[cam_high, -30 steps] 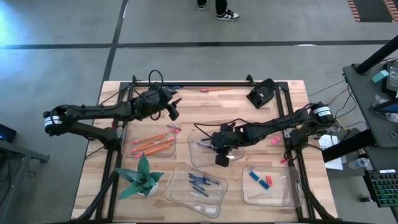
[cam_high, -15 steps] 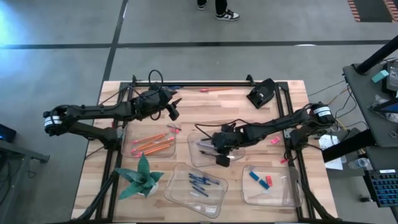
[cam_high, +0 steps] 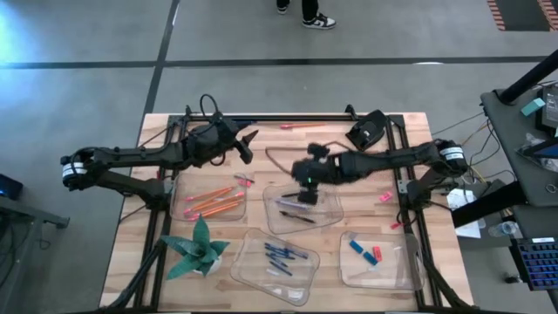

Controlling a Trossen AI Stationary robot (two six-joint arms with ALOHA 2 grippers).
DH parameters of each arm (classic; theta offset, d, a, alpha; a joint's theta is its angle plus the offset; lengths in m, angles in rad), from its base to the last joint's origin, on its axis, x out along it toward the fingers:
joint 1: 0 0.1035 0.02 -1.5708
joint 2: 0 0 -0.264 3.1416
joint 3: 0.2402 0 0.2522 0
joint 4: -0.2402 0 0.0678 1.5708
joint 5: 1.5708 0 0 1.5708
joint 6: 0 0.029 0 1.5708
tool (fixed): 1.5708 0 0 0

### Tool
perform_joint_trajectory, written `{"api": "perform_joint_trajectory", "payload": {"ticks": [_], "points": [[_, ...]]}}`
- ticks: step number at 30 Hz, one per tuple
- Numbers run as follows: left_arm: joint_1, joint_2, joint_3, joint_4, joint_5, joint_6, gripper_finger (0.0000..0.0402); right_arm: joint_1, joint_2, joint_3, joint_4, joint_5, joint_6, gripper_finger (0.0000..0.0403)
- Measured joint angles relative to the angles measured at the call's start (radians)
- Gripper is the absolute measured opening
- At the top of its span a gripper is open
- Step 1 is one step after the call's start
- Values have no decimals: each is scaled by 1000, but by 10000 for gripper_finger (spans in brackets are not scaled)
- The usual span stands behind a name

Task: Sort crayons/erasers/pens/pencils in bins
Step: Put the orange pencil into the top left transparent bin

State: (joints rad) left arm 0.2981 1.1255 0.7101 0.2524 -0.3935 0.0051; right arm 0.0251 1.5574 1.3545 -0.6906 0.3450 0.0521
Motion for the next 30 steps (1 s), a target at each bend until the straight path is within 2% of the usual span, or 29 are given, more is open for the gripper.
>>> {"api": "perform_joint_trajectory", "payload": {"ticks": [7,15,21,30], "points": [[0,0,2,10,-1,7,158,-242,0,-78,21,-10,-95,106],[1,0,2,13,-17,-16,158,-476,7,-186,371,-166,-155,96],[1,0,2,17,-17,-19,158,-551,49,-237,565,-162,-34,88],[7,0,-1,32,-13,7,158,-556,187,-161,552,-166,-265,103]]}}
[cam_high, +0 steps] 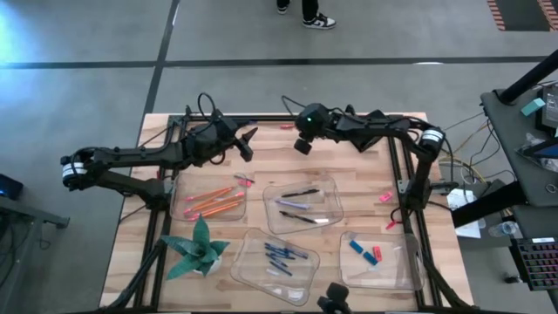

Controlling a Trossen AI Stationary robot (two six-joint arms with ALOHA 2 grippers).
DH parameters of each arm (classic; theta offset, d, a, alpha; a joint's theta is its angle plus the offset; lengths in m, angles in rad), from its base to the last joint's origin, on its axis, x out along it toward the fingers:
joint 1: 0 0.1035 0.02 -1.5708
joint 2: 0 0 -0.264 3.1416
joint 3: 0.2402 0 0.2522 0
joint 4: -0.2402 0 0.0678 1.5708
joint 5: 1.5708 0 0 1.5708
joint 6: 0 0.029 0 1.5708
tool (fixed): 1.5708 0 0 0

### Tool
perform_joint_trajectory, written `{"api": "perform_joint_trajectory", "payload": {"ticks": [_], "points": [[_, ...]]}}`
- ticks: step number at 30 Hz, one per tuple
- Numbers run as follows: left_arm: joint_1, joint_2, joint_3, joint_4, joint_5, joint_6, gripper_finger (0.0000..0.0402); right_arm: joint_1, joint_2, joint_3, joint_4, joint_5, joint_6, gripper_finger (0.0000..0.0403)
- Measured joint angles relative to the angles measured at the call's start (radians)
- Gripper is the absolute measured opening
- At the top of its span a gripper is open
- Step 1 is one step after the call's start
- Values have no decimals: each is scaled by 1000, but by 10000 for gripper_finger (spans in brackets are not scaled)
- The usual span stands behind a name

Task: Sort crayons/erasers/pens/pencils in bins
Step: Put the orange pencil into the top left transparent bin

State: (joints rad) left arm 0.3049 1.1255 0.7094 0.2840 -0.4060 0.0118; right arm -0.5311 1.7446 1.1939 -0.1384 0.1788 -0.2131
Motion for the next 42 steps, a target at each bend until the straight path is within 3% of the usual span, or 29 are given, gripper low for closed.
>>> {"api": "perform_joint_trajectory", "payload": {"ticks": [4,9,11,16,29,42], "points": [[1,0,0,-9,-65,3,158,-13,57,87,-112,-17,-25,127],[2,0,-1,-25,-77,32,158,-63,124,180,-196,-228,-69,154],[2,0,-1,-32,-77,55,158,-81,150,205,-208,-266,-101,158],[9,0,-2,-35,-78,99,158,-126,224,293,-215,-265,-136,157],[44,0,-3,-54,-79,109,158,-186,420,559,-445,-266,-224,120],[55,0,-4,-58,-79,110,158,-185,425,570,-534,-268,-448,106]]}}
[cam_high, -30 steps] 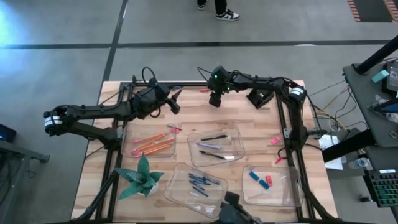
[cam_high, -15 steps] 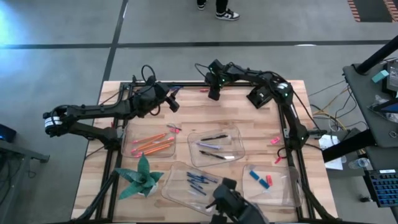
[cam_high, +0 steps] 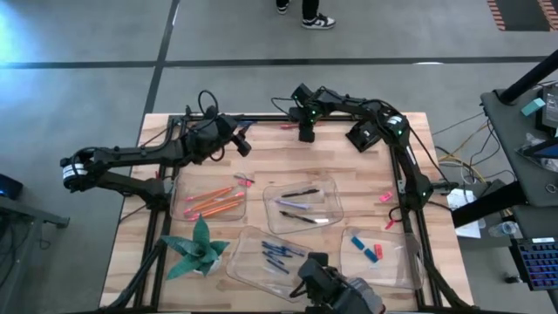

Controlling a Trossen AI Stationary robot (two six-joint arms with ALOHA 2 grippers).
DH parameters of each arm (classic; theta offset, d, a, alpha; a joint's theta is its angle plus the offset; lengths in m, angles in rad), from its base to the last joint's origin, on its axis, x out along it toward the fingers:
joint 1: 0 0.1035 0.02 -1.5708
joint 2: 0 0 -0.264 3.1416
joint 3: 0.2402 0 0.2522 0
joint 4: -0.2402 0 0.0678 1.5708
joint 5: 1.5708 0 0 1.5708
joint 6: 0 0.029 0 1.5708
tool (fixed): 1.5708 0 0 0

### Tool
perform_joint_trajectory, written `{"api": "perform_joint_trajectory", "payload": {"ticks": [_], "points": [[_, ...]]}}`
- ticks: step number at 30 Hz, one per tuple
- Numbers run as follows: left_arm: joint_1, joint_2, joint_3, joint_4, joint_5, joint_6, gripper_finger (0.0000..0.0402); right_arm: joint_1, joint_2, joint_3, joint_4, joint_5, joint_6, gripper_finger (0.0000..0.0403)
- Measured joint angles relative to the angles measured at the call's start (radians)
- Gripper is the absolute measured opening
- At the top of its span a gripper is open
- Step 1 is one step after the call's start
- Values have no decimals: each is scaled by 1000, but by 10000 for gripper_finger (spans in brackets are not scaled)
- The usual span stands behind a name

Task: Sort crayons/erasers/pens/pencils in bins
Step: Put the orange pencil into the top left transparent bin

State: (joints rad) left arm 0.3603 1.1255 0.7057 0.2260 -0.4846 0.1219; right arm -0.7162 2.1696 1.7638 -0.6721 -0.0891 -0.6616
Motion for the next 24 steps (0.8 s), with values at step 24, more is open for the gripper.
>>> {"api": "perform_joint_trajectory", "payload": {"ticks": [24], "points": [[7,0,-1,0,0,23,158,-6,-41,0,-96,-16,59,107]]}}
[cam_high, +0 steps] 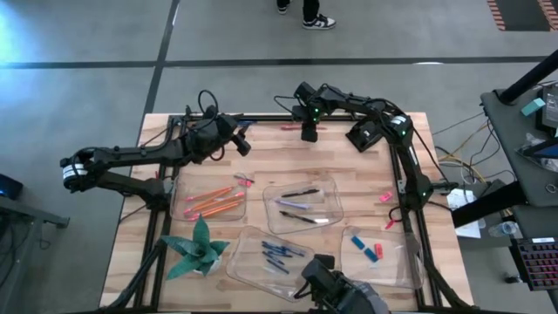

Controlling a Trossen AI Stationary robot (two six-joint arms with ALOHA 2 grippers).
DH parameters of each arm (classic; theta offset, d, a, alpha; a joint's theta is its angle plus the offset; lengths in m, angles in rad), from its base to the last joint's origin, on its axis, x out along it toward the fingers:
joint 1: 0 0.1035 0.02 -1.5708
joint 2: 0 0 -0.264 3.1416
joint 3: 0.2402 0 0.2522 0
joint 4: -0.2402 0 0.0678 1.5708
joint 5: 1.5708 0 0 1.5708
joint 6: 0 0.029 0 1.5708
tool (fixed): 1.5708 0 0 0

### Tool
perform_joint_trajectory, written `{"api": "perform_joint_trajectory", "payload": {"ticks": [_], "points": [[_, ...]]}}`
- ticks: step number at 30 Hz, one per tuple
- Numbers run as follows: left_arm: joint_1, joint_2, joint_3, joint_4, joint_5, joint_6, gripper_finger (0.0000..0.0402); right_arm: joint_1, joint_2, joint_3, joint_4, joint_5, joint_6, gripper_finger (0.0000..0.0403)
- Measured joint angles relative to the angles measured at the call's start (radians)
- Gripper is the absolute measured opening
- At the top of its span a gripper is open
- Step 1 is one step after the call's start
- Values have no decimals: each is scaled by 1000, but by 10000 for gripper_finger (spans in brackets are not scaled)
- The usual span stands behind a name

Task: Sort crayons/erasers/pens/pencils in bins
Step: Put the orange pencil into the top left transparent bin

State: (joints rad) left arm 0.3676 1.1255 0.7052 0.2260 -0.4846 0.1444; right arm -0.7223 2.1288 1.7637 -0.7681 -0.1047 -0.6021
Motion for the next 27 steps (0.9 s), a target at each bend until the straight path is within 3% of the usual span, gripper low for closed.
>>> {"api": "perform_joint_trajectory", "payload": {"ticks": [17,27], "points": [[0,0,0,0,0,0,158,0,0,-1,26,29,106,107],[0,0,-1,0,0,20,158,-2,35,-7,25,25,83,107]]}}
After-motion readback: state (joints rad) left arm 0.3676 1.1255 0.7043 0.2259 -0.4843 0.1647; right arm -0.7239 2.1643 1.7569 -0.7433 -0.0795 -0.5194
